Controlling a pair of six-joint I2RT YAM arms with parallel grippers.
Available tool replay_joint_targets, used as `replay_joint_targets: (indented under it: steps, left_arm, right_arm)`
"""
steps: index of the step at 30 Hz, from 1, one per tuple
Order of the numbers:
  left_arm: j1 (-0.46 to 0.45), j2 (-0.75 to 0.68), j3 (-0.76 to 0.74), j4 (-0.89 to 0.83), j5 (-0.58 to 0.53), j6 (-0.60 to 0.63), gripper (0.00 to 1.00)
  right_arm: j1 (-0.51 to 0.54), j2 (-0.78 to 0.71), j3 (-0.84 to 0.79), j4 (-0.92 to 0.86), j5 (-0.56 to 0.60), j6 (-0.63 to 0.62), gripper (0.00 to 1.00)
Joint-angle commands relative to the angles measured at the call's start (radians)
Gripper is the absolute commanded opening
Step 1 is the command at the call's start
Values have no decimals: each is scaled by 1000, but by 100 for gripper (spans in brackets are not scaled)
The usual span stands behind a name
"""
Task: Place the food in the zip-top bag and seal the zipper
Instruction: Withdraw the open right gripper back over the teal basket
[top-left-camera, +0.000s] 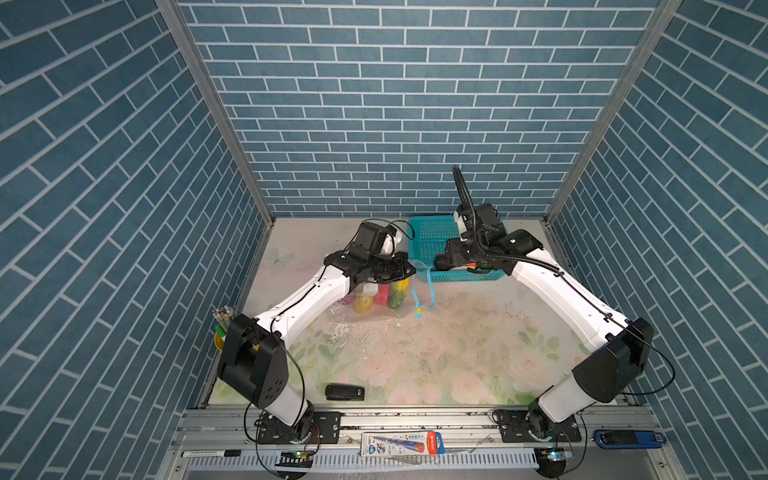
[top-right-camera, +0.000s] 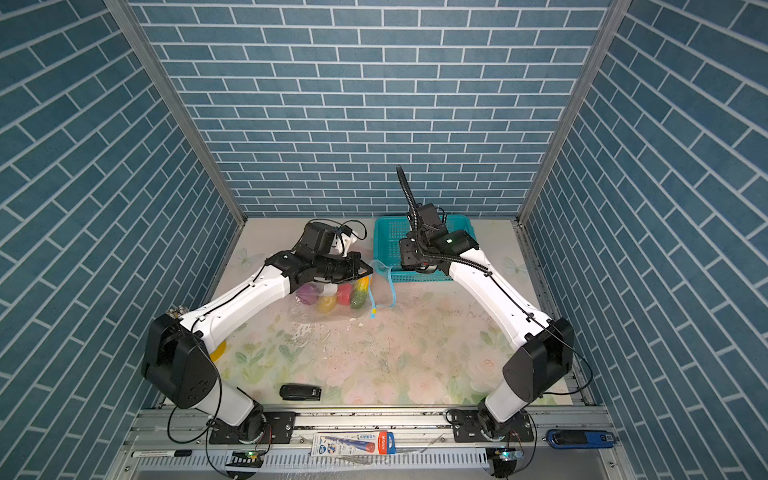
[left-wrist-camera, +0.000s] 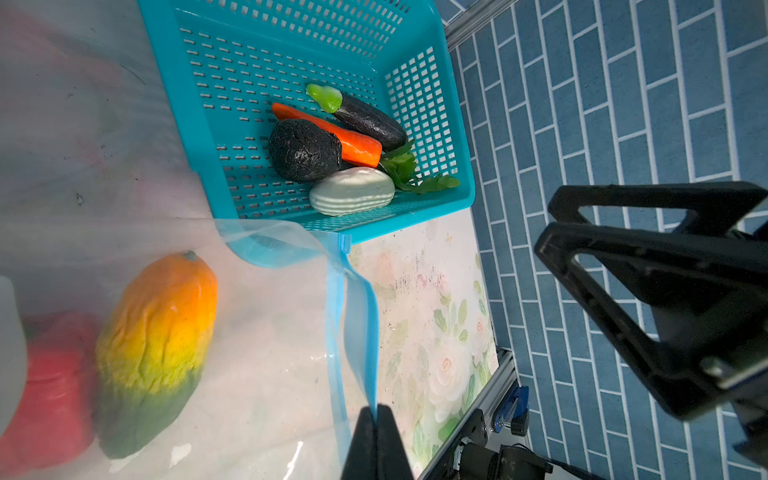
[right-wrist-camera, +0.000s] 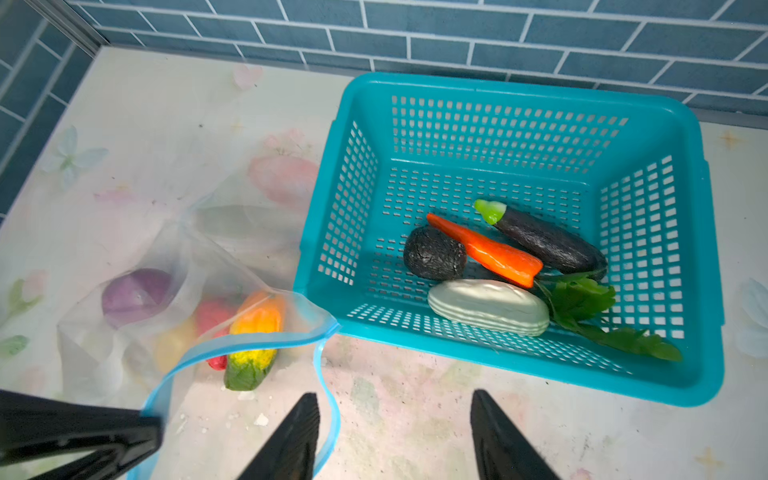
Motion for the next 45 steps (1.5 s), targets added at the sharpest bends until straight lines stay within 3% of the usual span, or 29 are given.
replay_joint_targets:
  steps: [1,9,21,27,45]
  left_arm:
    - [-6,-24,17,-16,5,6,0]
    - [-5,-24,33,-45,-2,25,0]
    - [0,-24,55,-89,-37,59,0]
    - [0,-21,59,-93,-41,57,0]
    - [0,-16,61,-99,-41,56,0]
  right_arm:
    - [-25,20,54,-49,-8,-73,62]
    - [-72,153,124,-52,-62,-113,68]
    - [-120,405,312,-188,-134,-75,70]
    - [-129,516,411,-230,-126,-88,71]
    - [-136,675,459,-141,-90,-91,76]
